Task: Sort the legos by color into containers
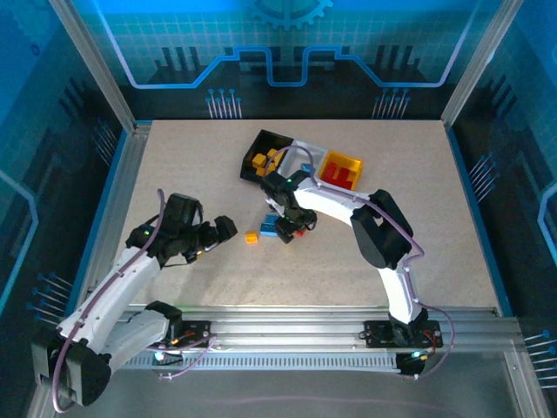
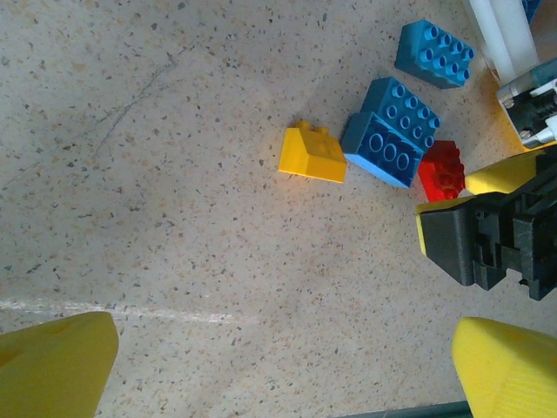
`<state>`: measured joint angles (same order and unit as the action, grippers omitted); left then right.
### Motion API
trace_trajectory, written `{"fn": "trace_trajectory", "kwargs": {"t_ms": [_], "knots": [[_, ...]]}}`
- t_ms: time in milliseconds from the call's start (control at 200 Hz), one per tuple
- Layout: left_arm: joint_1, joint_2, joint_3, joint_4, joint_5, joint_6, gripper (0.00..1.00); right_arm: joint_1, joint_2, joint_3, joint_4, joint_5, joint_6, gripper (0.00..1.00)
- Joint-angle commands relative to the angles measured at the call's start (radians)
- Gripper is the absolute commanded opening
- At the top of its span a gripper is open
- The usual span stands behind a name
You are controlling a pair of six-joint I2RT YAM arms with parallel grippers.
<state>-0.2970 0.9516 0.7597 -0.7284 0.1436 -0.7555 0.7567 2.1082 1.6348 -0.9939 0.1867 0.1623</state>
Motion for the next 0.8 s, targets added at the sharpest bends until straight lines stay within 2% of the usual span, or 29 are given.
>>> {"fn": "trace_trajectory", "kwargs": {"t_ms": [0, 180, 445, 795], "knots": [[0.009, 0.008, -0.014, 0.003, -0.003, -0.013, 0.99, -0.017, 0.031, 0.004, -0.003, 0.017, -0.026, 0.67], [0.01, 0.019, -0.008, 0.013, 0.001, -0.024, 0.99, -0.025, 0.018, 0.016, -0.015, 0.013, -0.029, 0.67], [0.01, 0.014, -0.034, 0.024, 0.003, -0.04, 0.99, -0.012, -0.09, 0.004, -0.033, 0.012, -0.006, 0.67], [0.013, 0.015, -0.015, -0.003, 0.001, -0.033, 0.99, -0.07, 0.005, 0.083, -0.033, 0.021, -0.035, 0.67]]}}
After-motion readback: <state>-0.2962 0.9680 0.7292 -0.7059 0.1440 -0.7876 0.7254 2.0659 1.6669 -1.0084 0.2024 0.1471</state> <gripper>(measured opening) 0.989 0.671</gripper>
